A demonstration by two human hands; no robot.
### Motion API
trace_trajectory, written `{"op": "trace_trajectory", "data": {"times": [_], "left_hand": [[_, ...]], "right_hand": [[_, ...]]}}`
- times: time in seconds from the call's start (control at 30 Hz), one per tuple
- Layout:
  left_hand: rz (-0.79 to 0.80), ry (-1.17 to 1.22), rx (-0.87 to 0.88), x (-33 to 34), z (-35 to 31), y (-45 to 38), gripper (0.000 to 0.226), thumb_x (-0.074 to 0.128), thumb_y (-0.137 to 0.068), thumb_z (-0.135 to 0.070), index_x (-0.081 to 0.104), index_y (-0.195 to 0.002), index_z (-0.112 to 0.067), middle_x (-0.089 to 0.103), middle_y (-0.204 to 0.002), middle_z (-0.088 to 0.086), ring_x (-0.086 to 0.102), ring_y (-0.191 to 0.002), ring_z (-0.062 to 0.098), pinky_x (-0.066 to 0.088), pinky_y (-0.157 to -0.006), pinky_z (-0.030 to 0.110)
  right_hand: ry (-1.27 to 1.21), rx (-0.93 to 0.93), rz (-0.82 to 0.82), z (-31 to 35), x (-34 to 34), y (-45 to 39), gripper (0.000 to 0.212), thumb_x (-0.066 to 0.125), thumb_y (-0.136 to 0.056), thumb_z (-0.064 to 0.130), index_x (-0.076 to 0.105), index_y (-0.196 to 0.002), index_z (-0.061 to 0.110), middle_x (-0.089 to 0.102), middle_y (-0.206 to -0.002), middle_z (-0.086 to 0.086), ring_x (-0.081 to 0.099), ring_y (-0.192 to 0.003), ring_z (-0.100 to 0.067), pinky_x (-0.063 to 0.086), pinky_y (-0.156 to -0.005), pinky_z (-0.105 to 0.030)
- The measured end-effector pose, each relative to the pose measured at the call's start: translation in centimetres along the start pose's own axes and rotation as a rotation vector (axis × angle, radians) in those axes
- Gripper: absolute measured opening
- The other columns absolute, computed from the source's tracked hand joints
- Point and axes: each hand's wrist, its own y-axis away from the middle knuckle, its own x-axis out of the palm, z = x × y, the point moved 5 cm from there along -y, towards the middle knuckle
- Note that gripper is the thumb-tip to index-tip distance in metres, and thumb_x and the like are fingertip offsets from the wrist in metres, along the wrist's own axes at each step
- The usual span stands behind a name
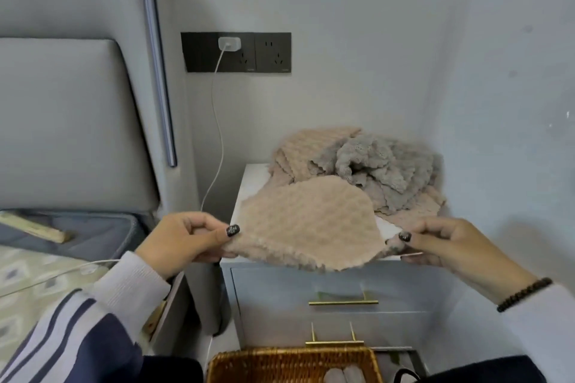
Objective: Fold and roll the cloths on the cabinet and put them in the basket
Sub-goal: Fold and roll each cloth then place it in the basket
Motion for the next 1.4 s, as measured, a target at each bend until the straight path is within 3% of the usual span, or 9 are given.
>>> {"op": "trace_trajectory", "data": {"times": [0.2, 0.3, 0.53, 0.7, 0.8, 1.0, 1.1, 1.23, 1.4], "left_hand": [[0.142, -0.157, -0.132, -0.4, 4.4, 1.4, 0.069, 0.091, -0.033, -0.053, 0.068, -0.071, -0.001, 0.068, -0.066, 0.025, 0.066, -0.05, 0.022, 0.047, -0.045, 0.021], [0.202, -0.161, -0.087, -0.7, 4.6, 1.0, 0.062, 0.091, -0.029, -0.058, 0.071, -0.063, -0.01, 0.064, -0.056, 0.021, 0.06, -0.041, 0.02, 0.042, -0.047, 0.024], [0.258, -0.068, -0.032, -1.2, 4.2, 0.5, 0.056, 0.094, -0.03, -0.051, 0.068, -0.056, -0.009, 0.052, -0.042, 0.015, 0.046, -0.027, 0.016, 0.039, -0.038, 0.014], [0.121, -0.089, 0.043, -1.3, 3.4, -1.1, 0.031, 0.09, -0.056, -0.036, 0.071, -0.057, -0.011, 0.053, -0.043, 0.013, 0.039, -0.026, 0.011, 0.034, -0.036, 0.013], [-0.027, -0.104, 0.094, -1.8, 3.5, -3.2, 0.028, 0.067, -0.08, -0.003, 0.072, -0.056, -0.017, 0.051, -0.041, 0.002, 0.032, -0.028, 0.008, 0.028, -0.035, 0.012], [-0.231, -0.056, 0.101, -2.5, 4.3, -7.2, 0.016, 0.066, -0.084, -0.003, 0.069, -0.07, -0.009, 0.057, -0.053, -0.001, 0.042, -0.042, 0.003, 0.036, -0.042, 0.011], [-0.287, -0.063, 0.076, -2.3, 5.3, -9.0, 0.014, 0.065, -0.086, -0.005, 0.068, -0.073, -0.01, 0.064, -0.064, 0.002, 0.054, -0.057, 0.011, 0.048, -0.057, 0.019], [-0.301, -0.228, 0.009, -1.8, 7.4, -10.9, 0.011, 0.059, -0.092, -0.015, 0.064, -0.083, -0.013, 0.065, -0.075, 0.012, 0.055, -0.068, 0.026, 0.05, -0.07, 0.041], [-0.326, -0.488, 0.013, -0.6, 8.6, -11.5, 0.014, 0.047, -0.098, -0.027, 0.055, -0.089, -0.02, 0.067, -0.081, 0.0, 0.06, -0.074, 0.02, 0.043, -0.061, 0.027]], "right_hand": [[0.072, 0.193, 0.201, -4.1, 1.3, 1.2, 0.081, 0.092, -0.024, 0.057, 0.071, -0.077, -0.001, 0.072, -0.086, -0.022, 0.072, -0.08, -0.026, 0.059, -0.07, -0.028], [0.105, 0.252, 0.295, -4.1, 1.7, 1.2, 0.059, 0.088, -0.046, 0.043, 0.068, -0.078, -0.002, 0.071, -0.083, -0.023, 0.072, -0.082, -0.029, 0.059, -0.077, -0.034], [0.036, 0.315, 0.416, -3.8, 1.7, 1.0, 0.076, 0.096, -0.035, 0.044, 0.061, -0.08, -0.005, 0.066, -0.083, -0.036, 0.071, -0.078, -0.04, 0.058, -0.056, -0.026], [0.055, 0.179, 0.222, -2.5, 1.5, -0.6, 0.067, 0.091, -0.035, 0.055, 0.068, -0.071, 0.003, 0.062, -0.068, -0.034, 0.06, -0.047, -0.025, 0.045, -0.041, -0.021], [0.052, 0.047, 0.005, -1.6, 1.1, -2.6, 0.029, 0.079, -0.071, 0.034, 0.069, -0.069, 0.007, 0.057, -0.051, -0.015, 0.045, -0.04, -0.014, 0.034, -0.041, -0.018], [0.169, -0.1, -0.308, -1.6, 1.4, -7.0, 0.014, 0.063, -0.087, 0.004, 0.069, -0.077, 0.011, 0.065, -0.063, 0.0, 0.057, -0.052, 0.001, 0.043, -0.052, -0.008], [0.181, -0.115, -0.355, -2.6, 2.1, -8.7, 0.014, 0.063, -0.088, 0.008, 0.069, -0.078, 0.015, 0.069, -0.07, -0.004, 0.061, -0.065, -0.014, 0.053, -0.069, -0.027], [0.299, -0.107, -0.367, -4.6, 3.1, -11.2, 0.011, 0.058, -0.093, 0.015, 0.065, -0.084, 0.015, 0.061, -0.061, -0.003, 0.046, -0.048, -0.012, 0.04, -0.047, -0.021], [0.502, -0.107, -0.394, -5.8, 3.8, -13.1, 0.011, 0.054, -0.094, 0.015, 0.062, -0.086, 0.014, 0.063, -0.069, 0.001, 0.053, -0.053, -0.014, 0.038, -0.045, -0.015]]}}
